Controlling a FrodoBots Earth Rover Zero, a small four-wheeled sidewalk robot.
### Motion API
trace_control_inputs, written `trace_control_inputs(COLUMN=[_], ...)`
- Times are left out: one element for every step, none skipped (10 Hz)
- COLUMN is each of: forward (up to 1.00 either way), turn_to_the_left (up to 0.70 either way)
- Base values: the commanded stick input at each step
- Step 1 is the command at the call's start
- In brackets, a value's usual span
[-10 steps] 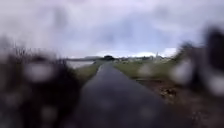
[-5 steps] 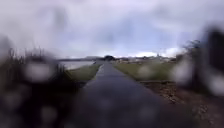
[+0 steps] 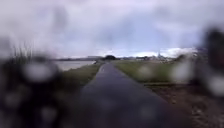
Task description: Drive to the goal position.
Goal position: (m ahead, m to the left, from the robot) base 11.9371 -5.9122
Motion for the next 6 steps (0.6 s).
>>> trace_control_inputs(forward=[0.70,0.70,0.70,0.70,0.70,0.70], turn_to_the_left=[0.00,0.00,0.00,0.00,0.00,0.00])
